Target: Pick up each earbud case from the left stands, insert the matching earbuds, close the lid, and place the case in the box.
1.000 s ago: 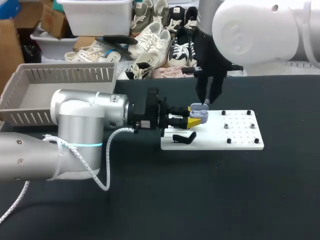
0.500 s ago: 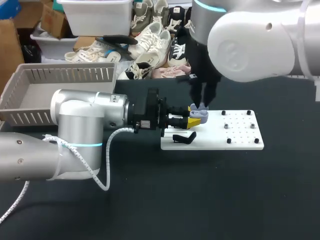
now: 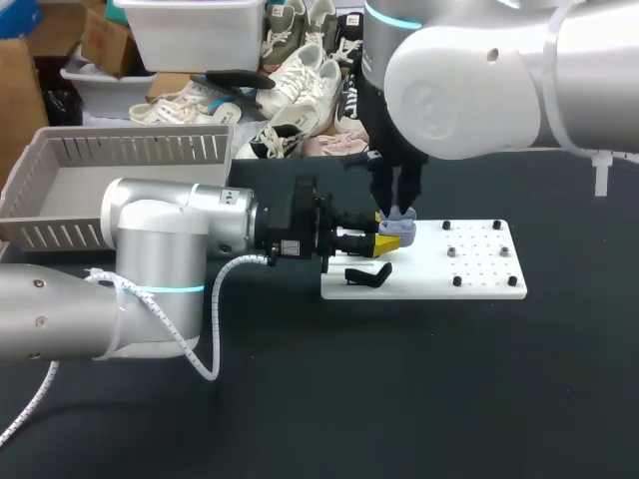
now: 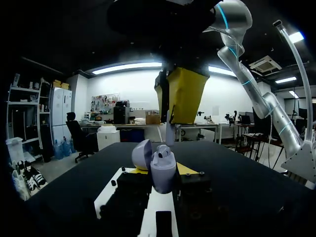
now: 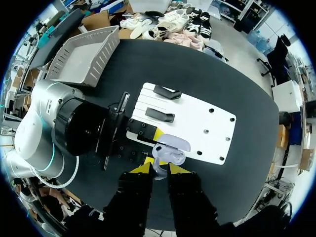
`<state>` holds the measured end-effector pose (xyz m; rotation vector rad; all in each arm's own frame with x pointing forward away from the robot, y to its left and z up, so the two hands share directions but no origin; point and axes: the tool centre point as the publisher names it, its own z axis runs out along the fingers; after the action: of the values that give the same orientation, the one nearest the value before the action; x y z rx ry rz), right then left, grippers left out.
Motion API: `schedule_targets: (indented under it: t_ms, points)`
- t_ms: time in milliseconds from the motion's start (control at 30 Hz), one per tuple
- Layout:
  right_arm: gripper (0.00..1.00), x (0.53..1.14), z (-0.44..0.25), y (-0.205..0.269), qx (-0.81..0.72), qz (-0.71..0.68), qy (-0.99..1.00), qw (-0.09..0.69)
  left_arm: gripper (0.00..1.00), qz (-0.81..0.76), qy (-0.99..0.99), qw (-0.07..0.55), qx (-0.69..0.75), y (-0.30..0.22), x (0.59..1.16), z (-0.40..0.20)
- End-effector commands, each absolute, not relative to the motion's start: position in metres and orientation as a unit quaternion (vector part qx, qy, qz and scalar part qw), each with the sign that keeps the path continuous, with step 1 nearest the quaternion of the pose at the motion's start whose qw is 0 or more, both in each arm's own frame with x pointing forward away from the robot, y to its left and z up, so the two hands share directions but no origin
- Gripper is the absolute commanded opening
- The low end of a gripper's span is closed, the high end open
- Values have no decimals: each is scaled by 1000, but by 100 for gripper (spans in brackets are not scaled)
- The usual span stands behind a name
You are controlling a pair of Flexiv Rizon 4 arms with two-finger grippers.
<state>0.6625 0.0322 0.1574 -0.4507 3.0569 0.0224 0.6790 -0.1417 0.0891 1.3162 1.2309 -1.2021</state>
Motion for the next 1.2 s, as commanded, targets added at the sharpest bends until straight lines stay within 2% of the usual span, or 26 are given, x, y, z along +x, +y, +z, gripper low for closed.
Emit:
schedule_targets:
  t_ms: [33,1200]
  points:
    - [0,668,155,35,-146,3,989,17,0,-490,502,469,537,-142,679,89]
    - [0,671,145,33,-137,-16,990,-19,0,-490,502,469,537,-142,679,89]
